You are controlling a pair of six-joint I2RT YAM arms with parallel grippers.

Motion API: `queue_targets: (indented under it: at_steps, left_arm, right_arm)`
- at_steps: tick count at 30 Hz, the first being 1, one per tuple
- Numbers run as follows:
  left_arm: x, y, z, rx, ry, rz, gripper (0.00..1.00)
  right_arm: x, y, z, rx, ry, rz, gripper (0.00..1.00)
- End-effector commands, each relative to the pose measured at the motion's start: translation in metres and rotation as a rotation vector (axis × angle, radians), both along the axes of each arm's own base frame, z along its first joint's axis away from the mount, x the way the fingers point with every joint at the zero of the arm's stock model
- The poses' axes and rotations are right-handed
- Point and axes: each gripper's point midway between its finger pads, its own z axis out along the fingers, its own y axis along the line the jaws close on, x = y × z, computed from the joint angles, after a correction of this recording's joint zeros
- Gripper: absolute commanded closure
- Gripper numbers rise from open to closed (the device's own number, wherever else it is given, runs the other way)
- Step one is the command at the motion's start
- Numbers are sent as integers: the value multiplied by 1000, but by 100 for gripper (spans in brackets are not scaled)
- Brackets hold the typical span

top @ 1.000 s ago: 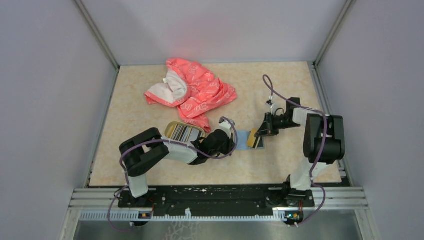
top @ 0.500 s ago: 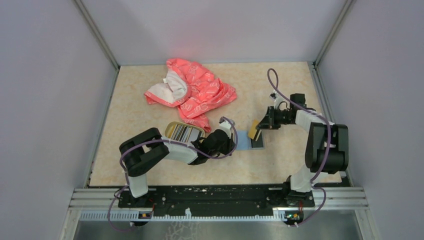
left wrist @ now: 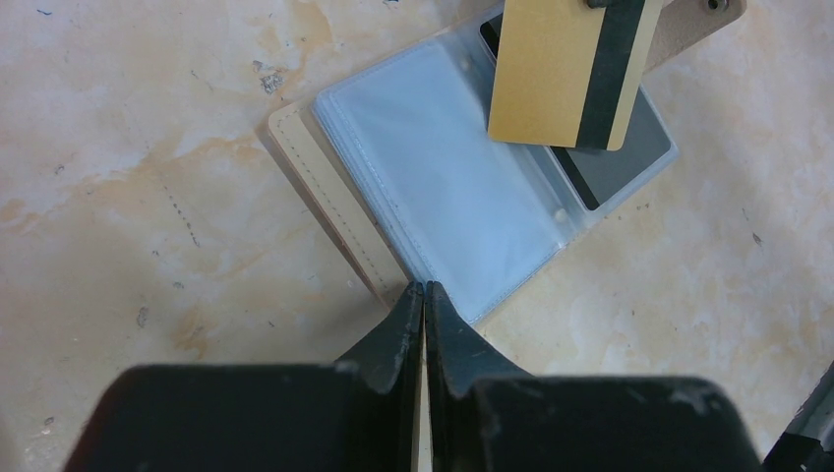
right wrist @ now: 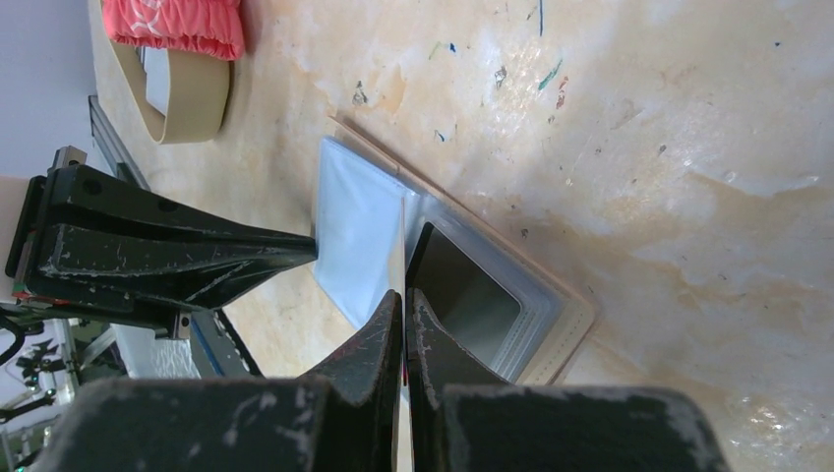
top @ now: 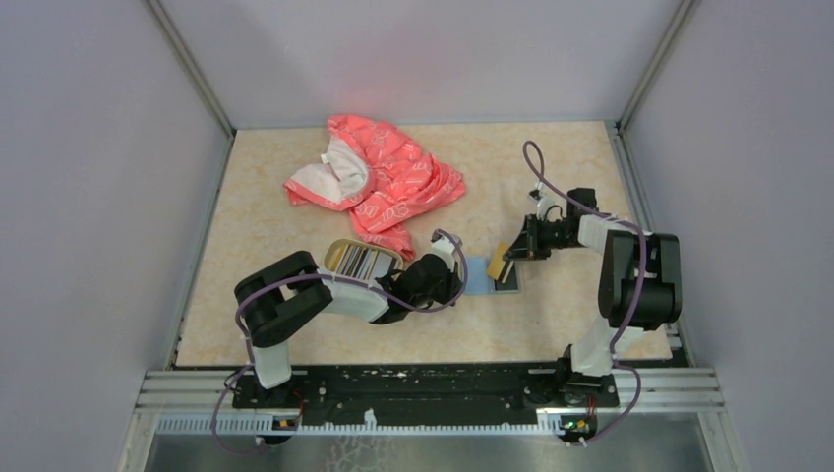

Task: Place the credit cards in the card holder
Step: Insert the credit card into the card holder.

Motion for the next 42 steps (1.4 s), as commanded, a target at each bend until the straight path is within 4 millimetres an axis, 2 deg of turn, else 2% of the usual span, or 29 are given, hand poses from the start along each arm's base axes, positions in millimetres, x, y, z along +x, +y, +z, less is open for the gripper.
queue_targets:
  at_steps: [1,15,28,38,42]
  left_arm:
    - [-6,8,-24,71,46,-15,93]
    - [-6,7,-22,70,44,-20,93]
    - [-3,6,-19,79,37,-27,93]
    - [5,7,-17,96,28,-29,93]
    - [7,9,-17,96,31,-27,93]
  right_arm:
    - [4,-4,-4,-22,-12,-2,100]
    - [-5,3,-15,-27,35,45,100]
    - [-22,17,-23,-2,107,153,100]
    - [-24,21,-28,-17,144,174,100]
    - [-22,19,-30,-39,146,166,95]
